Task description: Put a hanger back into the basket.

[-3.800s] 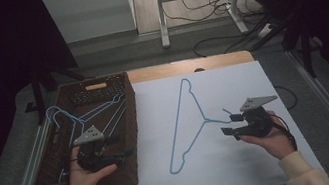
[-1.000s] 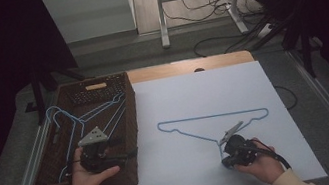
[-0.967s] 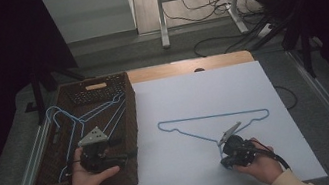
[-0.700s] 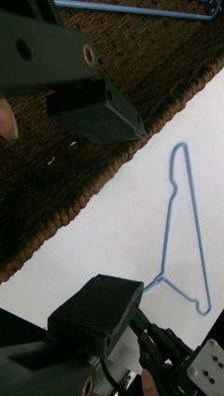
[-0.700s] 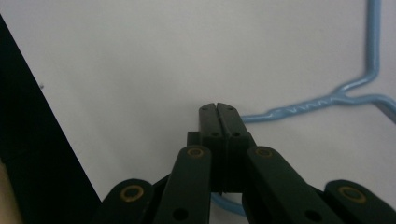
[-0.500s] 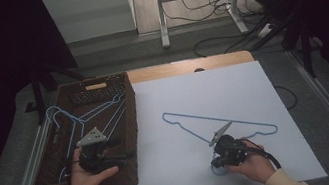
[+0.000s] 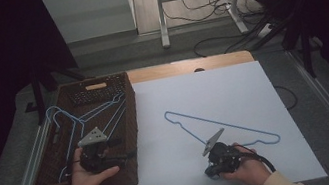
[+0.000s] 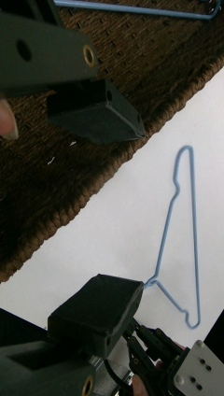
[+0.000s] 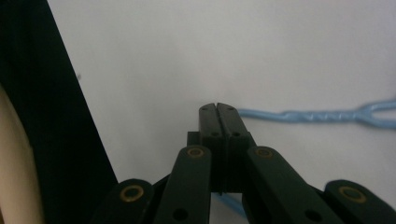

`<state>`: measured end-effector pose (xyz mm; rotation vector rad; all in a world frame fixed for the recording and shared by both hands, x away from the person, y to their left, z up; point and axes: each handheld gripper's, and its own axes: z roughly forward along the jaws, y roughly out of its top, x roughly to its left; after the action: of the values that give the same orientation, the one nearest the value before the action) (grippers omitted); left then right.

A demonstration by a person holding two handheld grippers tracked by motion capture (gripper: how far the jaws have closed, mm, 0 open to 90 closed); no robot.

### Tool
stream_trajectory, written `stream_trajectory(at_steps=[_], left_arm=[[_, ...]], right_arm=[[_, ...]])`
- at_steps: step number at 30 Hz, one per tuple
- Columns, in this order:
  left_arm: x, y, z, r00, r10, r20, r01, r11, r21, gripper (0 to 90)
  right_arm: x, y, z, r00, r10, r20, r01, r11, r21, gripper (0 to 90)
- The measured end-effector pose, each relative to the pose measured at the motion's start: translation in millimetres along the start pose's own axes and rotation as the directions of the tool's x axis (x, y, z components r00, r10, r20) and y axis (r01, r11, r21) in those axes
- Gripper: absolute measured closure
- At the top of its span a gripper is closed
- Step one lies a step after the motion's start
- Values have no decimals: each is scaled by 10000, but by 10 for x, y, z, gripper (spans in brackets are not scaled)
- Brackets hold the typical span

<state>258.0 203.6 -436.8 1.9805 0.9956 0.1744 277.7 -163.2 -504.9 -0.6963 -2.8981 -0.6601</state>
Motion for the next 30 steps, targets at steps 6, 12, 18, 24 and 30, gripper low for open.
stream_trajectory(at_steps=[6, 12, 18, 24, 30], left_arm=[[-4, 3, 0, 10000, 20, 2, -20, 10000, 2, 238], [-6, -2, -8, 10000, -53, 11, 54, 10000, -41, 238], [5, -15, -18, 10000, -88, -29, 88, 10000, -36, 238], [-14, -2, -21, 10000, -20, -21, 20, 10000, -57, 239], [4, -7, -13, 10000, -79, -15, 79, 10000, -52, 239]], right_arm=[[24, 192, 83, 9998, 188, 91, -184, 9989, -438, 900], [-35, 312, 159, 9992, 148, 380, -131, 9989, -453, 900], [-321, 183, -143, 9882, 855, 1270, -701, 9902, -1207, 900], [-706, -51, -331, 9510, 1849, 2479, -1609, 9804, -1138, 900], [-809, -460, -456, 9292, 2461, 2756, -2403, 9691, -553, 900]])
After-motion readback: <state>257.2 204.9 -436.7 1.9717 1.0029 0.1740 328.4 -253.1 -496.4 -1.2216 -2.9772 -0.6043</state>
